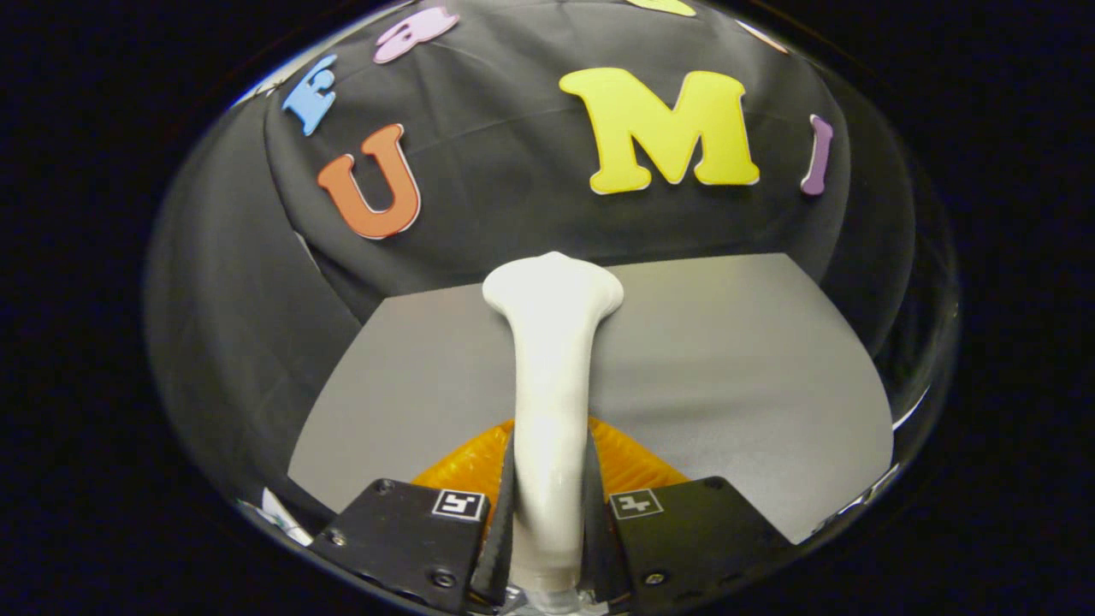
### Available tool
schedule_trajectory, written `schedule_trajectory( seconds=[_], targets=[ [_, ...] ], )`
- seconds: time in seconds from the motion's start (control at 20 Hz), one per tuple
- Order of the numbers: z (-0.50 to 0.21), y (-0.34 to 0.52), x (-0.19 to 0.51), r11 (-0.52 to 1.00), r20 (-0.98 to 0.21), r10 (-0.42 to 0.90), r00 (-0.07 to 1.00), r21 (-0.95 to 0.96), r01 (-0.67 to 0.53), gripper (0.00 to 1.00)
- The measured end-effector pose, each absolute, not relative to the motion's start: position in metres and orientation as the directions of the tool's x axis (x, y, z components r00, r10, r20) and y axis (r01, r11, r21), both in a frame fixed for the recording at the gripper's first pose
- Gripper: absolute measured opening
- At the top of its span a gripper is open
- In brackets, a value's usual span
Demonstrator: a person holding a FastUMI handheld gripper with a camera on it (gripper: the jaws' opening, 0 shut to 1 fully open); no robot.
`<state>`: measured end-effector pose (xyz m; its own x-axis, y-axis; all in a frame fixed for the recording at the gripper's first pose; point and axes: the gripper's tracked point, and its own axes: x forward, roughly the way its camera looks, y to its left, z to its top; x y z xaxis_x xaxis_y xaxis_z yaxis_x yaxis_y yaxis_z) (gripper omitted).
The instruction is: Iron the clothes twice with a garment steamer, once on the left side and once on the right side.
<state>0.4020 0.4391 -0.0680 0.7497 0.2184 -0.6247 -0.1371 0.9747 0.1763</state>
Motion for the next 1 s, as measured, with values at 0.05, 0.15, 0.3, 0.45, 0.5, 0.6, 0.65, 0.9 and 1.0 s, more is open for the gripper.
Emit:
schedule_trajectory(
  seconds=[0.05, 0.15, 0.3, 0.45, 0.5, 0.6, 0.65, 0.9, 1.0],
  targets=[
    [-0.064, 0.441, 0.400, 0.969, -0.614, 0.242, 0.751, 0.197, -0.151, 0.39],
    [-0.054, 0.444, 0.392, 0.960, -0.586, 0.274, 0.762, 0.217, -0.179, 0.37],
    [-0.034, 0.447, 0.373, 0.947, -0.527, 0.318, 0.788, 0.226, -0.231, 0.37],
    [-0.012, 0.441, 0.353, 0.932, -0.461, 0.355, 0.813, 0.240, -0.271, 0.37],
    [-0.004, 0.436, 0.347, 0.930, -0.440, 0.359, 0.823, 0.243, -0.276, 0.37],
    [0.009, 0.424, 0.333, 0.928, -0.401, 0.360, 0.842, 0.242, -0.282, 0.37],
    [0.014, 0.418, 0.324, 0.926, -0.385, 0.364, 0.848, 0.247, -0.286, 0.36],
    [0.030, 0.365, 0.275, 0.928, -0.331, 0.345, 0.878, 0.263, -0.265, 0.36],
    [0.034, 0.336, 0.257, 0.936, -0.307, 0.316, 0.898, 0.253, -0.243, 0.37]
  ],
)
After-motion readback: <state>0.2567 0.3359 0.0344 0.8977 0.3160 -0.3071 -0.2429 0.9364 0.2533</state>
